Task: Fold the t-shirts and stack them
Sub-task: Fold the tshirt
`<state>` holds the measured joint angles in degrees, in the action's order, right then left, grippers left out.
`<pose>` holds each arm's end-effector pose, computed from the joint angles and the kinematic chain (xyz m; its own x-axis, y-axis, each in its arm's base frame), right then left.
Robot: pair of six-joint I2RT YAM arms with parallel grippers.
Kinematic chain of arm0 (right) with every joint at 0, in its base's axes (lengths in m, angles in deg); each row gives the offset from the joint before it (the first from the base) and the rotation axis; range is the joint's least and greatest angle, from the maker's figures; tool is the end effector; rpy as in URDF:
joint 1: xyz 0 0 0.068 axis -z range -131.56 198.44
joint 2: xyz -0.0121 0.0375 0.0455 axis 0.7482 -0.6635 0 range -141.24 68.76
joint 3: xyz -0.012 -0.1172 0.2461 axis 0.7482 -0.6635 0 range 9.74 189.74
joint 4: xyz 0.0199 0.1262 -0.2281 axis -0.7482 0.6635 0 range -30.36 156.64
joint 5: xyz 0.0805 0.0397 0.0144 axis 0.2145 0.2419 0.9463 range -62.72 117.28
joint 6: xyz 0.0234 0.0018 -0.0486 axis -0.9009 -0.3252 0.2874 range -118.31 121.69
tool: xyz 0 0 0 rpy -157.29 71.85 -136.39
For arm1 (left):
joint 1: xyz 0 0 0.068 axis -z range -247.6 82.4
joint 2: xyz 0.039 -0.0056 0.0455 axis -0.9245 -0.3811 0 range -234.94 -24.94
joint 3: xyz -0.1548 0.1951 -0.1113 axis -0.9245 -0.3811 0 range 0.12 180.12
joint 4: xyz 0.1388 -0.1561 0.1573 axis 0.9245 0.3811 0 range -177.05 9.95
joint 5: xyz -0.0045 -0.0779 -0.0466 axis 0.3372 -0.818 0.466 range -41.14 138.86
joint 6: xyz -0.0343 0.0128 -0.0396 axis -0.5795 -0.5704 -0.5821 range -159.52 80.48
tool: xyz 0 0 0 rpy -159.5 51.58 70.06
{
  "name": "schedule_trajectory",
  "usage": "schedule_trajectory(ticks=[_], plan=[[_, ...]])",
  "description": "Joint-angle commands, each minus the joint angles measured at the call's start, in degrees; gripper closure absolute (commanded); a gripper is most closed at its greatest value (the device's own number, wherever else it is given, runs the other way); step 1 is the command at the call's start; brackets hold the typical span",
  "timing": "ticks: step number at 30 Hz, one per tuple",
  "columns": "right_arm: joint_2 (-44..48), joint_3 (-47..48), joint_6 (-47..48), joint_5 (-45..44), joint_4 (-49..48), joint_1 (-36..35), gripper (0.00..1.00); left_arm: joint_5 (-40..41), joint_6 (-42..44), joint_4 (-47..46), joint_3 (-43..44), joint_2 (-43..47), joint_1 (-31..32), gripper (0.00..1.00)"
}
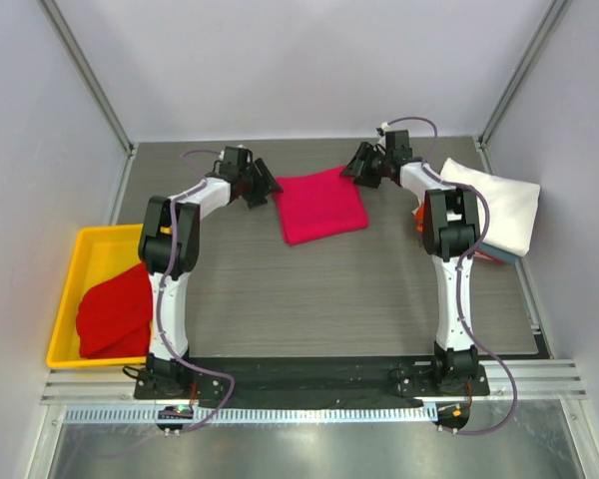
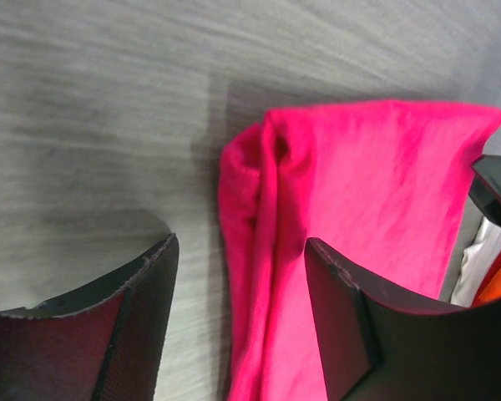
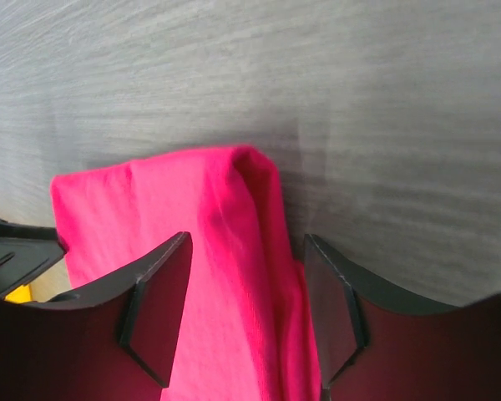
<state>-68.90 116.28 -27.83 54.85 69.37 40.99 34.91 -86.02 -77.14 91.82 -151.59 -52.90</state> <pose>0.5291 0.0859 0.1470 -0.7921 0.3370 -0.5090 -0.0824 0.7672 0.6361 0.4716 -0.1324 0.1575 -0.7681 -0.5264 -0.3645 -0.2117 0.7461 -0.6313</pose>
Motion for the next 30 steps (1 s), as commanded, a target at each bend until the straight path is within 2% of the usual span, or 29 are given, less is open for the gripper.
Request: schedule_trajectory(ticks=[1, 4, 13, 17, 18, 21, 23, 25, 28, 29, 30], plan=[[-3.1, 4.9, 2.4, -3.3, 4.5, -0.7, 0.39, 0.4, -1.3, -2.0, 3.3, -2.1, 0.0, 0.37], [-5.0, 7.5, 2.7, -3.4, 6.2, -1.3, 0.43, 0.7, -2.2, -2.0, 4.1, -2.9, 0.1, 0.4], [-7.4, 9.8, 2.7, -5.0, 7.3, -1.5, 0.44, 1.3, -4.9, -1.5, 8.0, -7.1, 0.4, 0.51], [-8.6, 11.4, 2.7, -4.7, 7.9, -1.5, 0.49, 2.5, -5.9, -1.1, 9.7, -8.5, 0.8, 0.6], [-8.8, 11.8, 2.7, -4.7, 8.0, -1.6, 0.49, 3.1, -6.1, -1.0, 10.8, -8.9, 0.9, 0.66], [-9.7, 12.9, 2.3, -5.1, 8.0, -1.6, 0.47, 3.3, -6.8, -0.7, 13.0, -10.8, 1.0, 0.68], [-10.9, 13.8, 1.9, -4.5, 8.1, -2.0, 0.53, 3.4, -6.8, 0.5, 15.4, -11.9, 1.0, 0.71], [-11.4, 15.0, 1.9, -4.1, 8.2, -2.1, 0.58, 3.9, -6.7, 1.2, 16.9, -13.0, 1.2, 0.78], [-11.1, 15.5, 1.8, -4.3, 8.0, -2.4, 0.77, 4.0, -6.7, 1.2, 18.2, -13.6, 1.3, 0.96], [-10.0, 14.7, 2.1, -4.5, 7.3, -2.6, 0.85, 4.0, -6.7, 1.3, 18.3, -13.5, 1.2, 1.0], [-8.9, 13.6, 1.9, -4.6, 6.4, -2.6, 0.89, 4.0, -6.2, 1.3, 18.3, -13.2, 1.4, 1.0]])
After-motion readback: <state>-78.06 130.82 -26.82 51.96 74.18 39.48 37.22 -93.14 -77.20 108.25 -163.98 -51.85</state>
